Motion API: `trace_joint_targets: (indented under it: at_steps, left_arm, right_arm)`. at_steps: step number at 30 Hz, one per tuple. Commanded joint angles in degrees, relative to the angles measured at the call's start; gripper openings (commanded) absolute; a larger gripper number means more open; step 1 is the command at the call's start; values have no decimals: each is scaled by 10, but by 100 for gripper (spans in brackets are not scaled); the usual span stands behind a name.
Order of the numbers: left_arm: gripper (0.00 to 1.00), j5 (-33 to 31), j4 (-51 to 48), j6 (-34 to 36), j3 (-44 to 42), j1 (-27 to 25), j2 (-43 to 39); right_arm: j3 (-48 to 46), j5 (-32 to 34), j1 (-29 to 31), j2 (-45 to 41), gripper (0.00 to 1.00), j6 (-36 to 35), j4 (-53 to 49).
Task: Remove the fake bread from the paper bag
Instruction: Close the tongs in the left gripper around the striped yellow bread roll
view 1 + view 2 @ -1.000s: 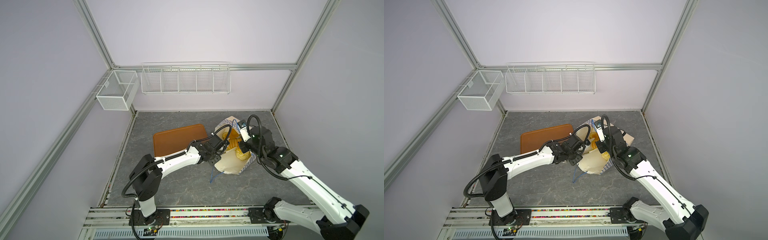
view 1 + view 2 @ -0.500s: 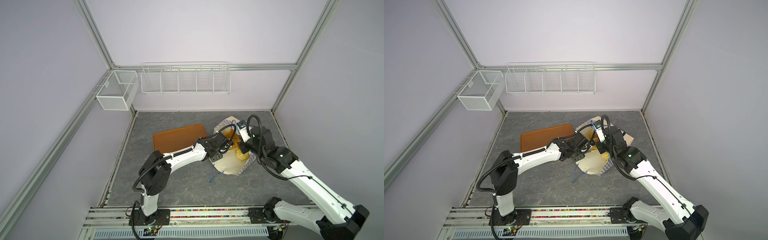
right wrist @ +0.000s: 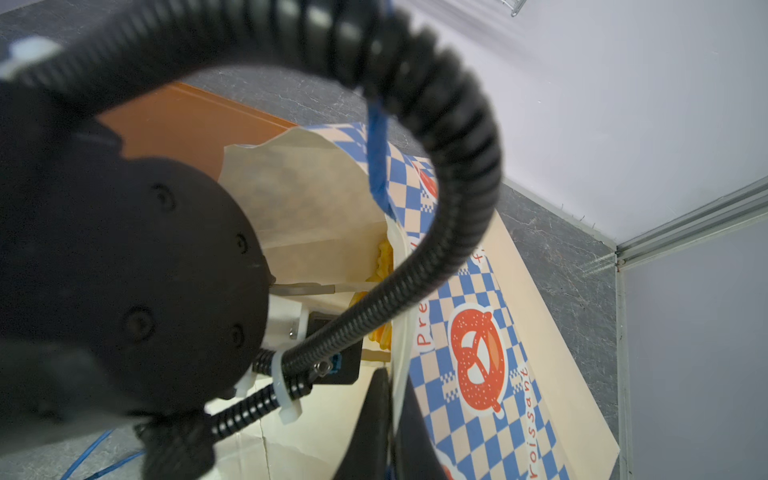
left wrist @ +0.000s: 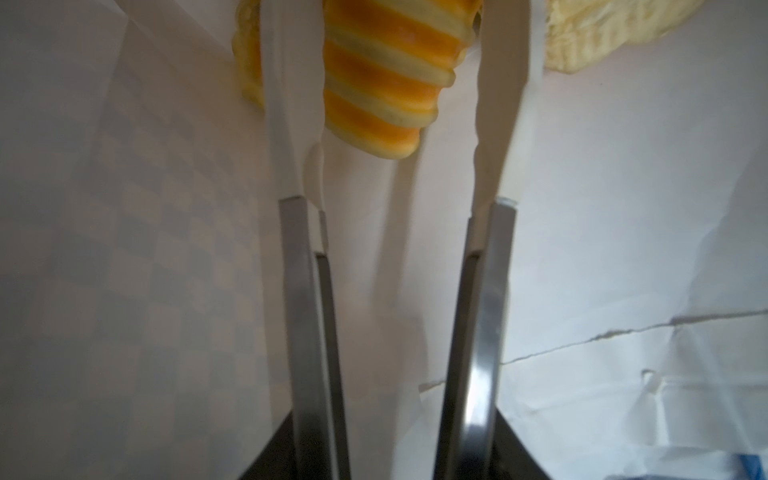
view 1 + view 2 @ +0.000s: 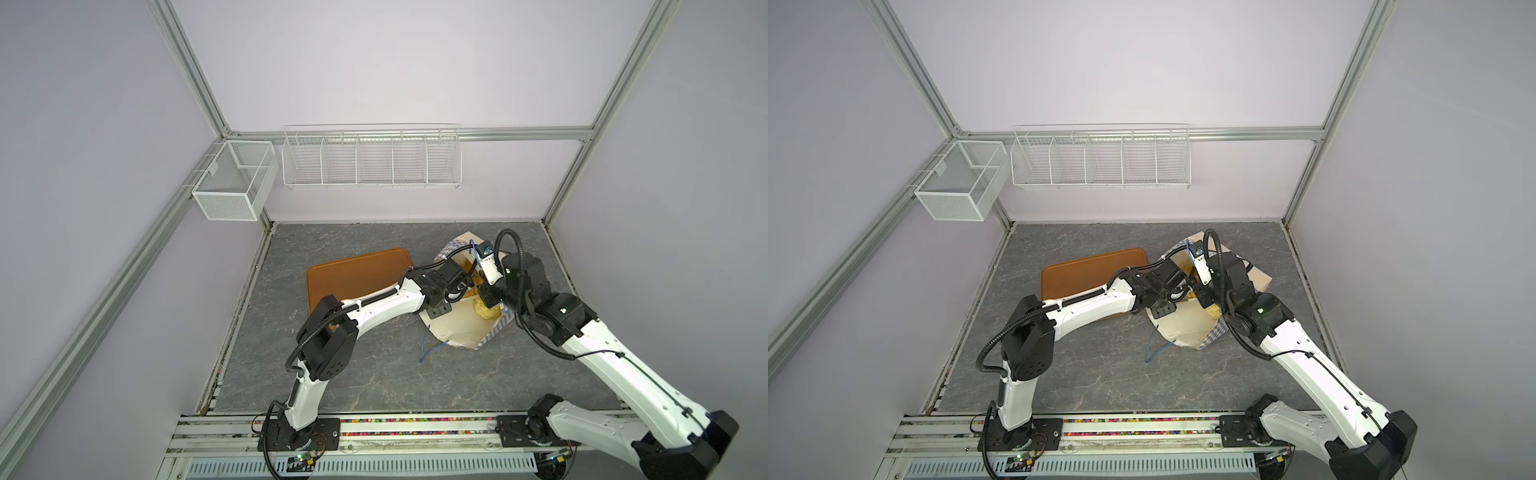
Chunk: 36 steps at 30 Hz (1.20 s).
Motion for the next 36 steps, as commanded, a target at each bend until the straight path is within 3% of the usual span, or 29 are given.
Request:
trace_joint_targets:
  at_steps: [1,10,21,30,36]
  left_arm:
    - [44,28,-35,13,21,3,23]
    - [17,34,-31,1,-17,3,-22]
    - [0,22,-26,-18,-97,2,-118]
    - [0,27,-95,-53,-106,-12,-132]
    - [21,9,-91,-44,-102,-13,-106]
  right_arm:
    - [5,-29,4,-14,7,-10,23]
    - [0,-23,-2,-11,7,-9,26]
    - [2,-12,-8,12,7,5,30]
    - [4,-10,-8,22,7,11,33]
    - [0,-40,-8,15,7,5,30]
